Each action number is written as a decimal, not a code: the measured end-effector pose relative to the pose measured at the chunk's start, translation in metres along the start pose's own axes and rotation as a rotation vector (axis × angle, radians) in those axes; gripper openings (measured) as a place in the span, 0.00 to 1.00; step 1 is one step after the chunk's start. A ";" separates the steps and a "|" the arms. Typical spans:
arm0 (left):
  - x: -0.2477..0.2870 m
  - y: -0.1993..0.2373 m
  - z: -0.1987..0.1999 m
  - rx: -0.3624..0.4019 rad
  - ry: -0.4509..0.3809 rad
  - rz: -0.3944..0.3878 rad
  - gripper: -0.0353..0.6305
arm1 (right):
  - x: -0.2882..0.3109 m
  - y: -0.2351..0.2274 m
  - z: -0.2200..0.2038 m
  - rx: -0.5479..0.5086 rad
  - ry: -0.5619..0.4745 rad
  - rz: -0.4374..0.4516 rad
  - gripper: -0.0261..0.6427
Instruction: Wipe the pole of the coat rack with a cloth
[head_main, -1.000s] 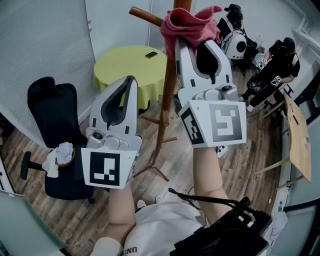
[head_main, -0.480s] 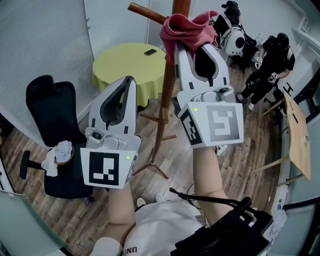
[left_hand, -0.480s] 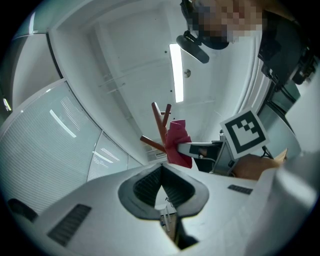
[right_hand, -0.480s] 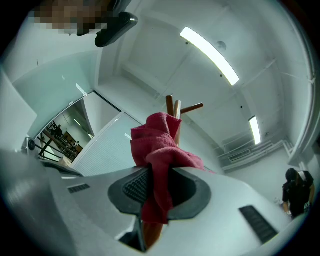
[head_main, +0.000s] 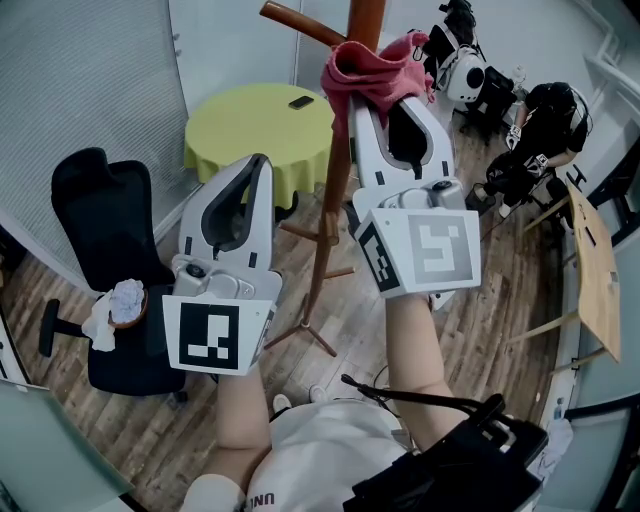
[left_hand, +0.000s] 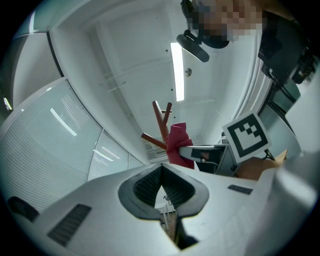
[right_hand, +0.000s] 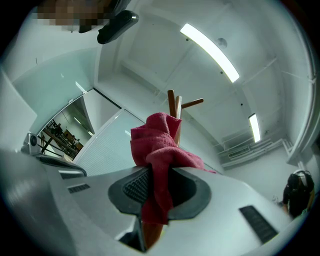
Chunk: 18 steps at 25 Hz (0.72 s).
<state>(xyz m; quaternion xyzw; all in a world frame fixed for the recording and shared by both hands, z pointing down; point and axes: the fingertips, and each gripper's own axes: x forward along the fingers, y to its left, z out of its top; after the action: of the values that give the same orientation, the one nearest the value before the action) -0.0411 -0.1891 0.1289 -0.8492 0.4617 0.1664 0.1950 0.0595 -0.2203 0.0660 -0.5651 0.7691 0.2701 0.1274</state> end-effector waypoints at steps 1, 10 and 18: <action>0.000 0.000 -0.001 -0.001 0.002 0.000 0.07 | -0.001 0.000 -0.001 0.002 0.003 -0.001 0.16; -0.001 -0.001 -0.006 -0.010 0.011 -0.003 0.07 | -0.005 0.001 -0.015 0.006 0.040 -0.002 0.16; -0.002 -0.002 -0.010 -0.015 0.025 -0.006 0.07 | -0.008 0.004 -0.029 0.016 0.073 -0.005 0.16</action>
<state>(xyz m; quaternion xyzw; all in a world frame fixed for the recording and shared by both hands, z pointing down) -0.0394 -0.1915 0.1392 -0.8540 0.4603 0.1585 0.1835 0.0614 -0.2289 0.0951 -0.5754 0.7740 0.2430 0.1045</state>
